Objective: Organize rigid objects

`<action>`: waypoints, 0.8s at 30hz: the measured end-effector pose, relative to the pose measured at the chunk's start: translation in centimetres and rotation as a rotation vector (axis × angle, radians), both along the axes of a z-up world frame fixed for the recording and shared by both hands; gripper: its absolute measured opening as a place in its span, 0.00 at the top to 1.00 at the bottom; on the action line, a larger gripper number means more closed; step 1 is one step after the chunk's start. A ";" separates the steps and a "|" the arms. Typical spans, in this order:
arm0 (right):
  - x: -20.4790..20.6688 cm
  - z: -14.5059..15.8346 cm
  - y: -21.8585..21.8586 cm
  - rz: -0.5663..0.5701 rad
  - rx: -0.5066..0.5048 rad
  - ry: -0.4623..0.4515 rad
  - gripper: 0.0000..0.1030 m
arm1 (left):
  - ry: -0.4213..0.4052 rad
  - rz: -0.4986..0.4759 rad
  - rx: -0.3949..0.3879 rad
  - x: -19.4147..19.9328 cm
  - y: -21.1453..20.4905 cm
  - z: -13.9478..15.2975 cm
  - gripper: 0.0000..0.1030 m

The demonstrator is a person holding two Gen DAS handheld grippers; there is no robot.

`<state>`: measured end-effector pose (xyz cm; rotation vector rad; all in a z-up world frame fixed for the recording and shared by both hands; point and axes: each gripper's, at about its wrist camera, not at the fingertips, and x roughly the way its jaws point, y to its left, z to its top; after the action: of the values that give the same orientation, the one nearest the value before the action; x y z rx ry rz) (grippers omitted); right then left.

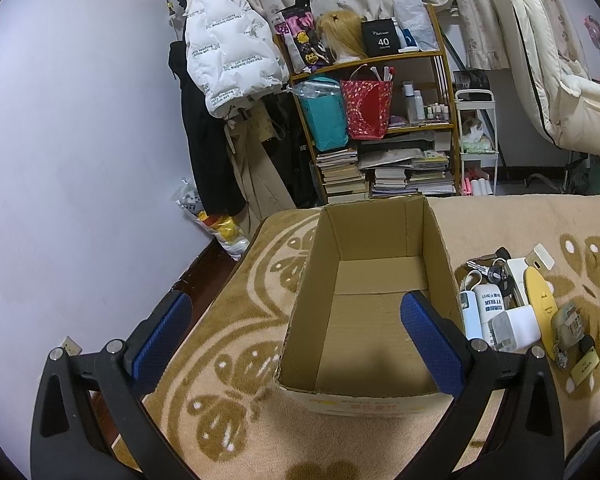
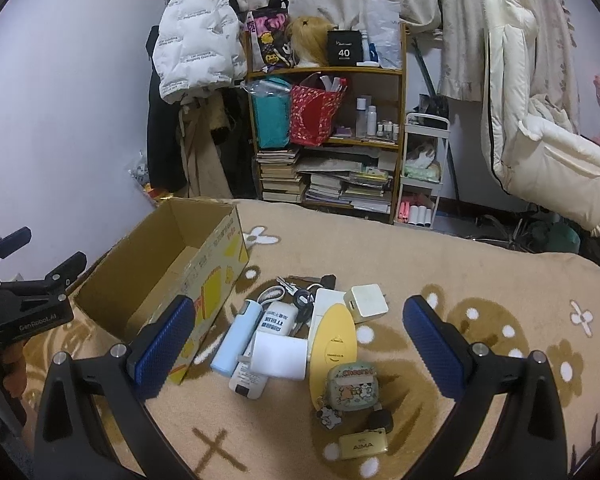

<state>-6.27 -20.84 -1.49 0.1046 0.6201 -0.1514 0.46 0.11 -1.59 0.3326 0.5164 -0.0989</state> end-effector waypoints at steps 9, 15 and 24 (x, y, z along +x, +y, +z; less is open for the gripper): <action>1.5 -0.8 -1.1 -0.017 0.028 0.038 0.00 | 0.034 -0.024 0.012 1.0 -0.3 -0.9 0.00; 2.8 -1.4 -1.2 0.002 0.056 0.048 0.00 | 0.066 -0.029 0.016 2.7 -0.4 -0.7 0.00; 5.6 -2.9 -0.7 0.034 0.092 0.093 0.00 | 0.119 -0.002 0.009 6.2 0.4 -1.5 0.00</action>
<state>-0.70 -21.53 -4.35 0.1763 0.7209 -0.0958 6.64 0.53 -3.04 0.3368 0.6351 -0.1186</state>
